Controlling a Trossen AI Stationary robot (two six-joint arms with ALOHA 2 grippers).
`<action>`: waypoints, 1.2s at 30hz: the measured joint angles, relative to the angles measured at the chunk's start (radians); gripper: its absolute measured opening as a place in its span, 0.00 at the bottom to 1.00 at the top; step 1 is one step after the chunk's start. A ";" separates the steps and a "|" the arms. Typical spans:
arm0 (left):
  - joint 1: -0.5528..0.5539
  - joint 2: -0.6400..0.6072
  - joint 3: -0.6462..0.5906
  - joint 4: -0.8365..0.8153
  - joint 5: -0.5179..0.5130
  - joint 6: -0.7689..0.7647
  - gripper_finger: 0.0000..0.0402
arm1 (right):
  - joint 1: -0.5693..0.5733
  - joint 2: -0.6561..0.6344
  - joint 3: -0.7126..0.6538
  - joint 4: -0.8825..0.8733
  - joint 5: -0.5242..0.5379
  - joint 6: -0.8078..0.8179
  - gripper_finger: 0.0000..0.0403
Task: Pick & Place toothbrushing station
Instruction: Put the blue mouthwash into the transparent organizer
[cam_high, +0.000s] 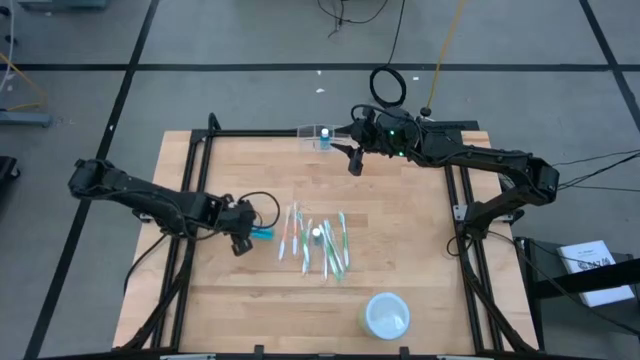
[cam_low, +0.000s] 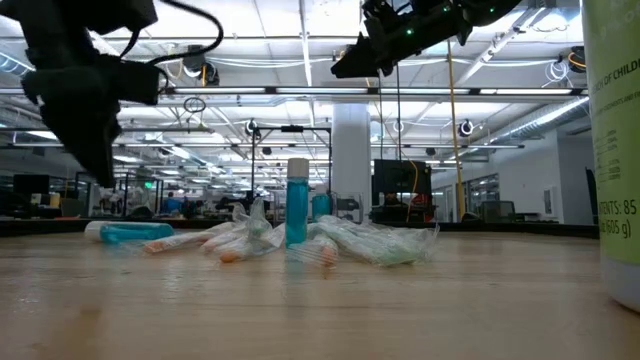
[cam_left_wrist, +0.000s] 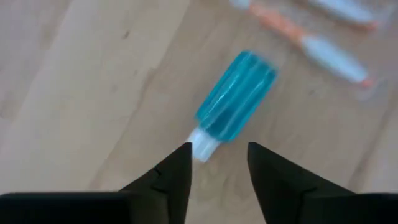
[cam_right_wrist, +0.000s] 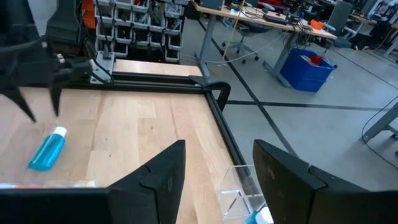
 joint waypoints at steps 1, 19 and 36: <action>0.005 0.000 0.000 -0.014 0.000 0.018 0.45 | 0.000 0.000 0.000 0.000 0.000 -0.003 0.45; 0.090 0.124 -0.087 0.144 0.053 0.389 0.59 | 0.000 0.000 -0.035 0.026 -0.004 -0.018 0.45; 0.108 0.221 -0.085 0.199 0.086 0.443 0.37 | -0.002 0.000 -0.035 0.023 -0.004 -0.014 0.45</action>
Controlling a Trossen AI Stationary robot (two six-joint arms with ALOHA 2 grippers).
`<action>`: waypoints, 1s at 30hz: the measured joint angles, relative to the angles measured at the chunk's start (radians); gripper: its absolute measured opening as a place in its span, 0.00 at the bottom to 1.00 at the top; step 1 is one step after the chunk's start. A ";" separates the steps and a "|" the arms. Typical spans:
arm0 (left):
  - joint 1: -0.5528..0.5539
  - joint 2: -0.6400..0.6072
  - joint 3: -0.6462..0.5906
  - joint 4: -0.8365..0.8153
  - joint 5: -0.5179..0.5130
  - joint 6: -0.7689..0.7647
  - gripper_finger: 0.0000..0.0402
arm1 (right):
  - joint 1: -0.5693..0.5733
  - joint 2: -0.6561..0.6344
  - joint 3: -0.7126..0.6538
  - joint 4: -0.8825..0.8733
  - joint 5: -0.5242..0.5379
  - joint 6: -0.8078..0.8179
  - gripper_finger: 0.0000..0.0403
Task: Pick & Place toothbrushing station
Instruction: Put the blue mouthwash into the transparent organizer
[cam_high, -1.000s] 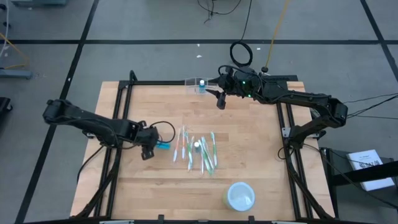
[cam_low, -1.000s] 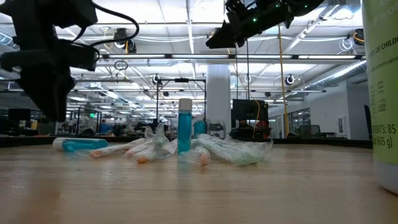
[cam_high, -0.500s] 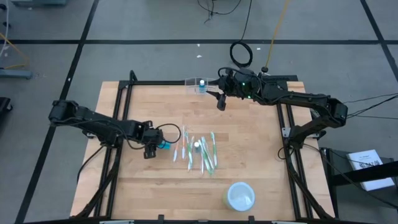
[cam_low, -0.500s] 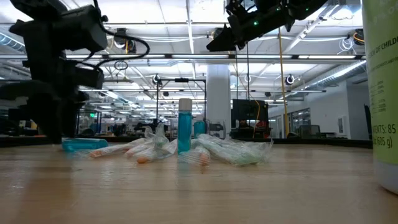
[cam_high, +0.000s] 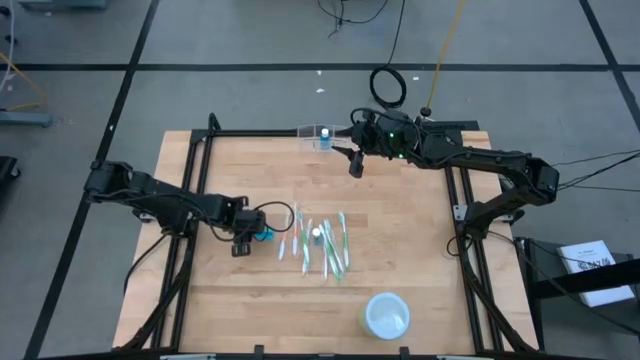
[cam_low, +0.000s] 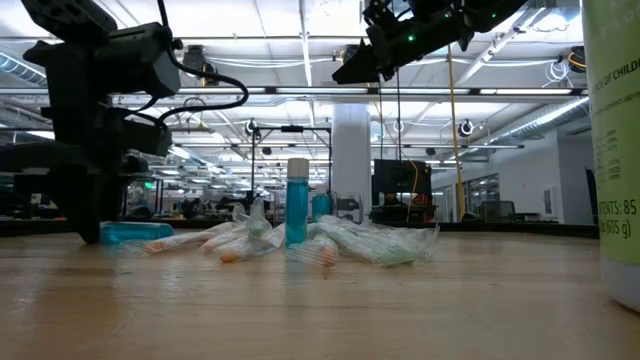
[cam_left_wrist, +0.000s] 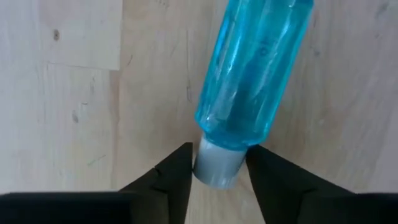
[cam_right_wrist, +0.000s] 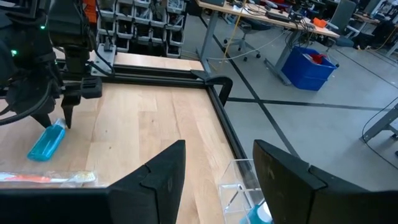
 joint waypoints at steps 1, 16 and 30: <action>0.000 -0.002 0.000 0.000 0.001 0.000 0.34 | 0.000 0.000 0.000 0.000 0.000 0.000 0.45; -0.004 0.000 0.064 -0.013 -0.287 0.026 0.23 | 0.000 0.000 -0.001 -0.047 0.000 0.087 0.45; 0.001 0.000 0.326 0.111 -0.745 0.597 0.22 | 0.071 0.003 -0.300 0.408 -0.139 0.237 0.47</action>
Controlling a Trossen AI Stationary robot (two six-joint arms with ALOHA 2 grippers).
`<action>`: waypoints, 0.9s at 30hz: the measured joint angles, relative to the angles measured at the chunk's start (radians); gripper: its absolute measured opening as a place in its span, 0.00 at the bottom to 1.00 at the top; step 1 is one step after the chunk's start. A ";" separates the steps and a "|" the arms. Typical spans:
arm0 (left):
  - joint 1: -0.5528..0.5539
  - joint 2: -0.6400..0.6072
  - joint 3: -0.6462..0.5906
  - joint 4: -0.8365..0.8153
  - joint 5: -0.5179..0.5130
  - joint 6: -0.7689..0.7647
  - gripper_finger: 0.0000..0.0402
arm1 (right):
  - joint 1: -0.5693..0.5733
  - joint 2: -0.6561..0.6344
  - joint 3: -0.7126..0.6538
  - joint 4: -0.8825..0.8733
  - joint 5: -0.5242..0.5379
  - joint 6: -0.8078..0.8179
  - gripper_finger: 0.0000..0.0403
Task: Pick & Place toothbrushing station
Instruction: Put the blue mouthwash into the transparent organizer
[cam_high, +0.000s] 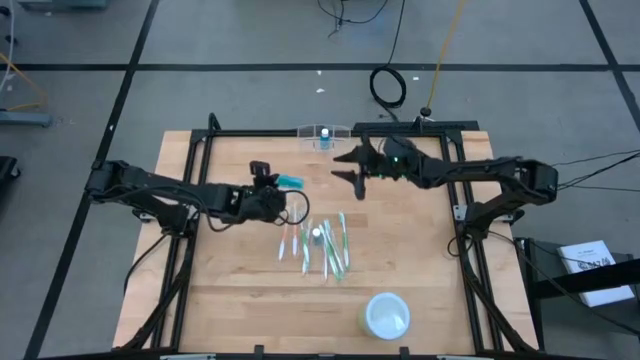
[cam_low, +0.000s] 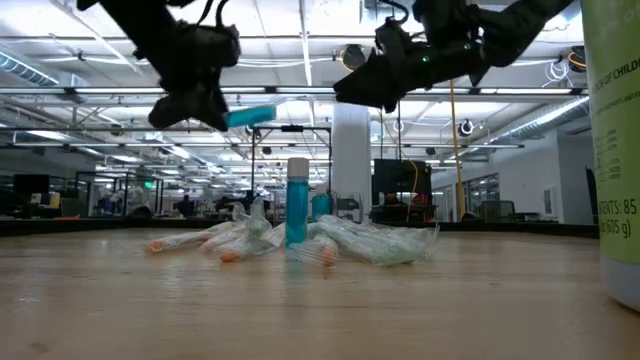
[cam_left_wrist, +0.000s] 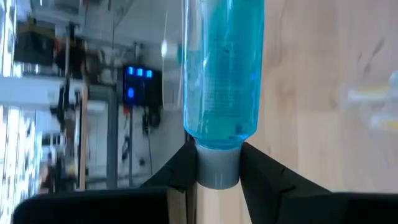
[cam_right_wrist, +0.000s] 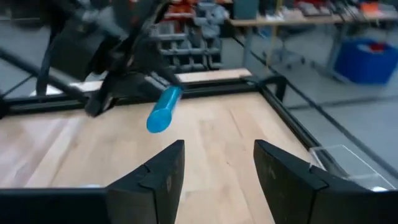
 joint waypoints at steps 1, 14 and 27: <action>0.002 0.000 0.009 0.014 0.019 0.023 0.23 | 0.015 0.004 -0.013 0.022 -0.003 -0.036 0.48; 0.063 0.110 0.232 -0.262 0.239 -0.231 0.23 | 0.198 0.057 0.092 -0.142 0.271 -0.275 0.61; 0.061 0.336 0.434 -0.407 0.290 -0.171 0.23 | 0.211 0.132 0.111 -0.165 0.244 -0.290 0.66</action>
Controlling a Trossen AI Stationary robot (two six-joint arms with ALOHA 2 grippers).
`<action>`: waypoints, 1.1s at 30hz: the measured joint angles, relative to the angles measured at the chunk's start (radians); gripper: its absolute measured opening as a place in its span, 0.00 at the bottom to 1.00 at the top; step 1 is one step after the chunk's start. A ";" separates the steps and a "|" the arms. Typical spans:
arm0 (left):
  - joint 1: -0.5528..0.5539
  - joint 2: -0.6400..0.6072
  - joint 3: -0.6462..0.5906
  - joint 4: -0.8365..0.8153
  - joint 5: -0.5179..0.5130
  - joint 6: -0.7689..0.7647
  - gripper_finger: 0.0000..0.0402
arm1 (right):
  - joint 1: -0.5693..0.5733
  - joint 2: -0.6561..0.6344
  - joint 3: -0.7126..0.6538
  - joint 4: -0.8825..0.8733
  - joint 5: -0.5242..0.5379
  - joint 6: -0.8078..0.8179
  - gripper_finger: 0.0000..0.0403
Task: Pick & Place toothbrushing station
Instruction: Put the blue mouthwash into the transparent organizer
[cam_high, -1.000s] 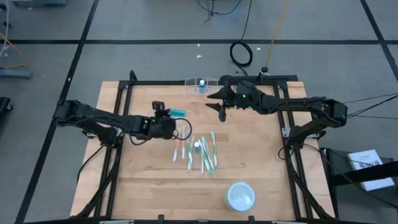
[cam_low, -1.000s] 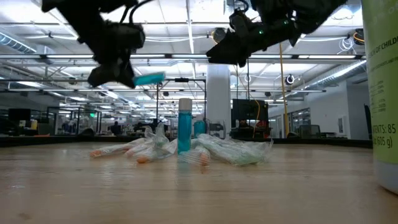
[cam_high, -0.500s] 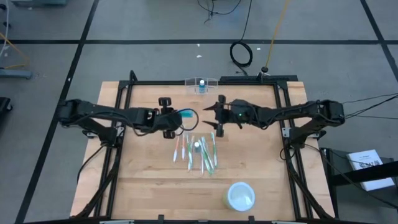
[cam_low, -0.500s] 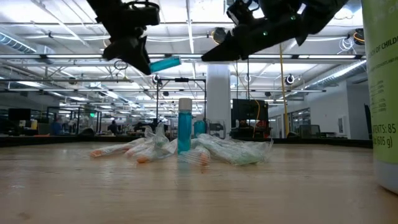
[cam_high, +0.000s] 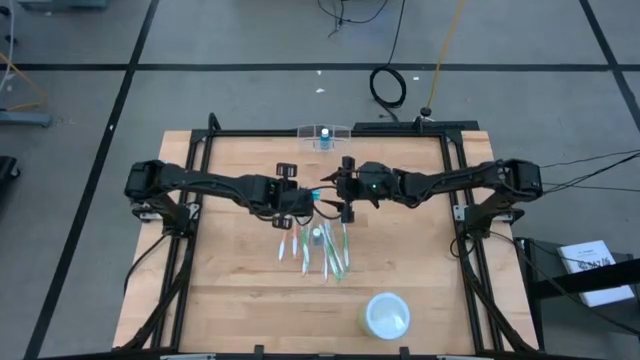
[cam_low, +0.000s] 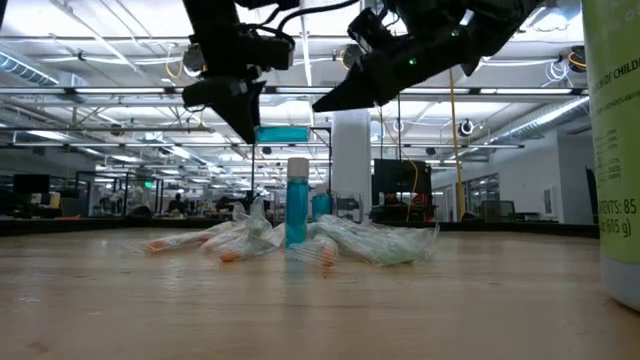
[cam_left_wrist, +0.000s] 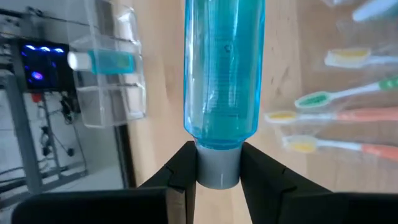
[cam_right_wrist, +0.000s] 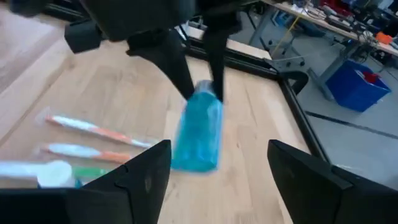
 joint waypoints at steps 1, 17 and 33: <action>0.000 0.000 0.004 0.004 -0.010 0.009 0.23 | 0.001 0.003 -0.002 -0.011 -0.001 0.004 0.67; -0.007 -0.003 0.053 0.050 -0.050 0.010 0.23 | -0.001 0.037 -0.003 0.072 0.002 0.001 0.72; -0.007 -0.003 0.053 0.086 -0.014 0.008 0.23 | -0.001 0.036 -0.002 0.090 0.031 -0.050 0.58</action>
